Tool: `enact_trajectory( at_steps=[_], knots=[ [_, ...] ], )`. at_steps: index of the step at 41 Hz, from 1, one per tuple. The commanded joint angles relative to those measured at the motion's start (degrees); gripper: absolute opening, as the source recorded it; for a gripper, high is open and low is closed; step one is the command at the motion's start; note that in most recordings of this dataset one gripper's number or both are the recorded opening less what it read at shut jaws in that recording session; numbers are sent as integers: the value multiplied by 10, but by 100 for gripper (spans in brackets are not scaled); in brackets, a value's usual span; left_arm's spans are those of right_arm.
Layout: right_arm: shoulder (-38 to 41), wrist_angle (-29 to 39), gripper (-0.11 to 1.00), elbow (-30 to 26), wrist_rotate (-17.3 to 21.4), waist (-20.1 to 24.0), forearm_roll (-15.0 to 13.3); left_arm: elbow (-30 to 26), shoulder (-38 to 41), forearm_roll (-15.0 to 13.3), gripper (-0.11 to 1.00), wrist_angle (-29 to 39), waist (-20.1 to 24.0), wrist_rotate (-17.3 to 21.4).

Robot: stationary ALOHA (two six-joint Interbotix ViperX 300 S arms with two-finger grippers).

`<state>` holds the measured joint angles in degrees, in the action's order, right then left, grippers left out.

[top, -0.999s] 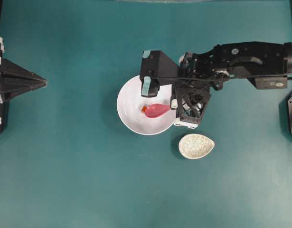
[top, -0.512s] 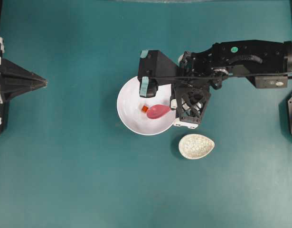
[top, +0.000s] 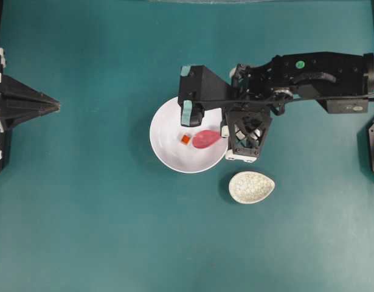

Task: Grip the spoon and scoop the red block from the bowl with right arm.
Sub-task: 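Lower the spoon bowl into the white bowl beside the red cube, then push the spoon under the red cube and tilt it up to scoop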

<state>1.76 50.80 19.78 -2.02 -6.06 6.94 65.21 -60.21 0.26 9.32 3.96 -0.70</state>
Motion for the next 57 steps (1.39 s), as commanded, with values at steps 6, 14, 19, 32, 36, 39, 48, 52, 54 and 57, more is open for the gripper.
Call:
enact_trajectory(
  at_steps=[6,14,19,32,36,39,48,52,54,57],
  knots=[
    [-15,-15,24,4,0,2,-1,-14,4,0,0,-6,2,-1],
    [-8,-54,24,3,0,2,-1,-14,4,0,0,-6,2,-1],
    [1,-60,24,2,0,2,-1,-14,4,1,0,-6,2,-1],
    [16,-77,24,-4,0,3,-1,-14,4,0,0,-6,2,-1],
    [18,-91,24,-7,0,3,-1,-14,4,0,0,-7,2,-1],
    [20,-106,24,-11,3,3,-2,-14,4,0,0,-6,2,-1],
    [21,-127,24,-22,9,3,-2,-14,5,1,0,-7,2,-1],
    [19,-126,24,-32,9,3,-2,-14,5,0,0,-9,2,-1],
    [17,-126,24,-35,8,3,-2,-14,5,1,0,-10,2,-1],
    [13,-127,24,-38,7,3,-3,-14,5,0,0,-10,2,-1]
  ],
)
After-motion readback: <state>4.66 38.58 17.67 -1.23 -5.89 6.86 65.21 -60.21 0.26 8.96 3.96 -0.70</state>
